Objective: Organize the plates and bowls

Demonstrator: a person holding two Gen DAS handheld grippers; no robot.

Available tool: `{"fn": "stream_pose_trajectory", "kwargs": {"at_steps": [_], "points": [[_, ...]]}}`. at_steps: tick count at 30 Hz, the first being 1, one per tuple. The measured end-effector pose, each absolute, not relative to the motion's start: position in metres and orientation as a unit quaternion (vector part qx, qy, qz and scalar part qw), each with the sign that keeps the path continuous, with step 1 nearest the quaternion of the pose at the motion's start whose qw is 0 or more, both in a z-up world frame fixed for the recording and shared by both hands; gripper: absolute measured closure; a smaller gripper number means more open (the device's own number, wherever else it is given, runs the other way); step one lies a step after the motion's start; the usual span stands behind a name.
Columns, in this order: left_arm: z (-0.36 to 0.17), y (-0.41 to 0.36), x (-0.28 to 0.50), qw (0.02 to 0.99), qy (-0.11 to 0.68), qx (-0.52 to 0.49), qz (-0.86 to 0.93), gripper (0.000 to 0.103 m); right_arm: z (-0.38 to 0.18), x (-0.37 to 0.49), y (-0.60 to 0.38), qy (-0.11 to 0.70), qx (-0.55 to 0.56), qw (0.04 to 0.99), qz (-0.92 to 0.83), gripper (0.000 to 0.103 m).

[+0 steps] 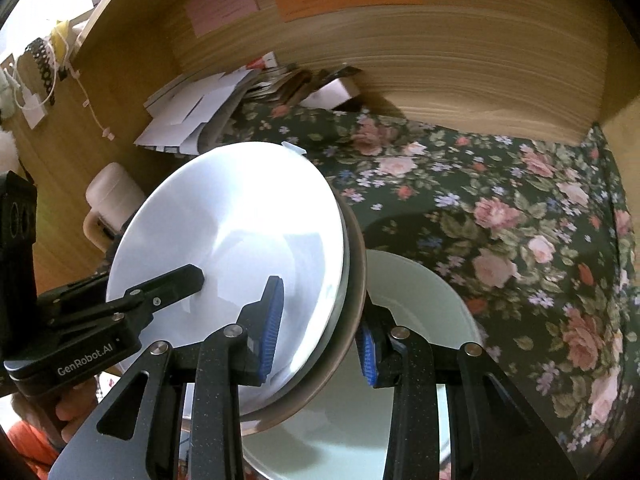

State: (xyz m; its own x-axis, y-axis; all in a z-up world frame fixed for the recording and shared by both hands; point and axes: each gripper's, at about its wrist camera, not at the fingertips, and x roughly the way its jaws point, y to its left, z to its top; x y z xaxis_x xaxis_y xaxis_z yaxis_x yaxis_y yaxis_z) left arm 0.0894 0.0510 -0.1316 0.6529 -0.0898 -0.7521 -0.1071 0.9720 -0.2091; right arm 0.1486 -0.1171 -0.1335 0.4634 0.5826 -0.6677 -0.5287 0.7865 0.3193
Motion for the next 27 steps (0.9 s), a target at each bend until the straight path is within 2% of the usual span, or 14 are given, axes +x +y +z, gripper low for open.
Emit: {"fn": "stream_pose_trajectory", "kwargs": {"at_steps": [27], "points": [[-0.154, 0.004, 0.107, 0.877, 0.468, -0.108, -0.011, 0.067, -0.168, 0.156, -0.161, 0.440, 0.067, 0.841, 0.307, 0.072]]}}
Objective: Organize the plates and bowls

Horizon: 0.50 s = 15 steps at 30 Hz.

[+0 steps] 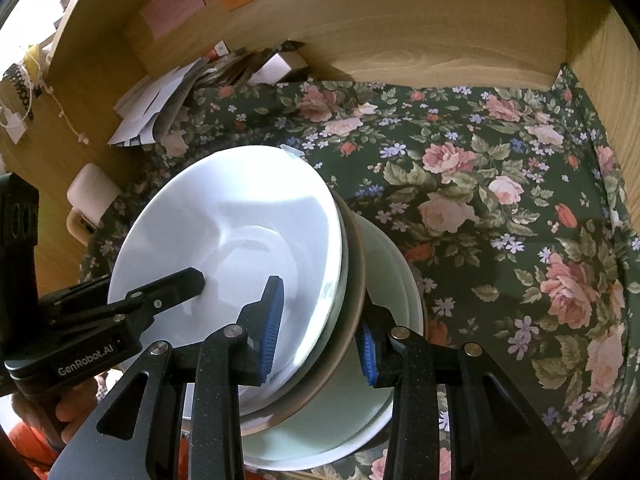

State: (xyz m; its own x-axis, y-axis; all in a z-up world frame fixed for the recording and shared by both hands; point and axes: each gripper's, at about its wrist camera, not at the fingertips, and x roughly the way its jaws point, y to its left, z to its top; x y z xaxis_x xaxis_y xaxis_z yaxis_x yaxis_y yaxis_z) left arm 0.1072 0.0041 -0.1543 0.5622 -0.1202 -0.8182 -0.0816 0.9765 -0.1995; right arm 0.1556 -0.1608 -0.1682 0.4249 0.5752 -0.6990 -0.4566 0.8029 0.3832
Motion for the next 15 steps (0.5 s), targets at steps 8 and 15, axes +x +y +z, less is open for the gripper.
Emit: {"fn": "stream_pose_trajectory", "kwargs": {"at_steps": [8, 15], "points": [[-0.156, 0.008, 0.111, 0.872, 0.476, -0.114, -0.018, 0.067, -0.170, 0.156, -0.161, 0.436, 0.066, 0.843, 0.309, 0.070], [-0.141, 0.011, 0.105, 0.890, 0.446, -0.096, -0.009, 0.066, -0.153, 0.149, -0.171, 0.399, 0.061, 0.862, 0.306, 0.061]]}}
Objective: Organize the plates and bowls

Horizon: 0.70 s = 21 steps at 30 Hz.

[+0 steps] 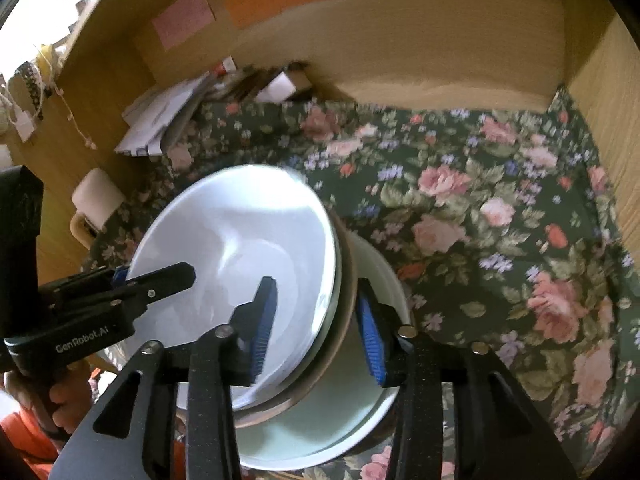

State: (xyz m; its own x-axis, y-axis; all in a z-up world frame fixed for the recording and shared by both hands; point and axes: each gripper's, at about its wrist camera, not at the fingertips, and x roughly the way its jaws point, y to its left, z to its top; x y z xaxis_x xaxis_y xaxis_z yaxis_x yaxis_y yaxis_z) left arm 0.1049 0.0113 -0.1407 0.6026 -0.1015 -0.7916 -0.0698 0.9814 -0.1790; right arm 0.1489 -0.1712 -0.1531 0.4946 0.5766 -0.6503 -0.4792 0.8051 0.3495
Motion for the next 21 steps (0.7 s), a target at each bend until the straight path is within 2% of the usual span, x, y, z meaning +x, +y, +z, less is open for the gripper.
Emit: {"fn": "stream_pose_trajectory", "kwargs": {"at_steps": [4, 6, 10, 12, 13, 15, 16, 21], "points": [[-0.120, 0.013, 0.096, 0.909, 0.410, -0.082, 0.003, 0.065, -0.130, 0.137, -0.180, 0.355, 0.059, 0.884, 0.298, 0.057], [-0.108, 0.012, 0.090, 0.918, 0.388, -0.079, 0.003, 0.057, -0.118, 0.130, -0.183, 0.334, 0.059, 0.892, 0.300, 0.053], [-0.079, 0.007, 0.071, 0.942, 0.328, -0.063, 0.005, 0.054, -0.093, 0.110, -0.189, 0.280, 0.056, 0.909, 0.303, 0.046], [-0.063, 0.003, 0.058, 0.956, 0.290, -0.050, 0.006, 0.045, -0.081, 0.100, -0.191, 0.256, 0.053, 0.915, 0.307, 0.043], [-0.057, 0.002, 0.053, 0.960, 0.275, -0.047, 0.008, 0.045, -0.075, 0.094, -0.193, 0.242, 0.054, 0.918, 0.308, 0.041], [-0.043, -0.001, 0.039, 0.970, 0.240, -0.038, 0.011, 0.044, -0.067, 0.087, -0.196, 0.222, 0.056, 0.923, 0.309, 0.030], [-0.039, -0.003, 0.035, 0.972, 0.231, -0.036, 0.012, 0.043, -0.064, 0.082, -0.198, 0.210, 0.057, 0.926, 0.308, 0.029], [-0.024, -0.010, 0.009, 0.985, 0.172, -0.025, 0.019, 0.026, -0.050, 0.058, -0.202, 0.159, 0.051, 0.938, 0.302, 0.015]]}}
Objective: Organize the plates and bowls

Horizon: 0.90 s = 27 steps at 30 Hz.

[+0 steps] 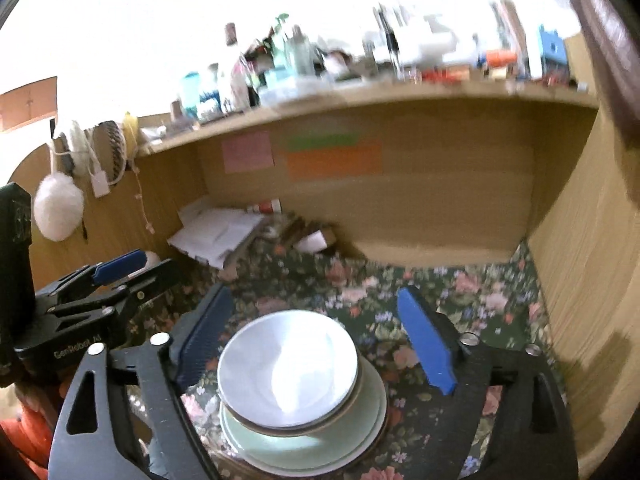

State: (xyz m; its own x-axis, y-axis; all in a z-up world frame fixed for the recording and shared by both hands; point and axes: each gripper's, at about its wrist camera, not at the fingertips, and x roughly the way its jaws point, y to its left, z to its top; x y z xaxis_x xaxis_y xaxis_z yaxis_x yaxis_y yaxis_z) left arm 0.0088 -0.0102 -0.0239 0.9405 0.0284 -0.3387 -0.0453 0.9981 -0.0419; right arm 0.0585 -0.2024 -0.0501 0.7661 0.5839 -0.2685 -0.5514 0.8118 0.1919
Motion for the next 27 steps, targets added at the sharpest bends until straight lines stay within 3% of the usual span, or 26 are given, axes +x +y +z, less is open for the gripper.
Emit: {"fn": "stream_pose_trajectory", "kwargs": {"at_steps": [5, 11, 27], "points": [[-0.019, -0.014, -0.011, 0.991, 0.134, -0.016, 0.021, 0.014, -0.045, 0.041, -0.203, 0.125, 0.044, 0.947, 0.291, 0.000], [-0.017, -0.016, -0.030, 0.994, 0.101, -0.017, 0.032, 0.003, -0.043, 0.027, -0.206, 0.110, 0.046, 0.949, 0.292, 0.000], [-0.026, -0.021, -0.045, 0.994, 0.100, -0.023, 0.028, 0.000, -0.049, 0.009, -0.204, 0.095, 0.040, 0.952, 0.287, 0.000]]}}
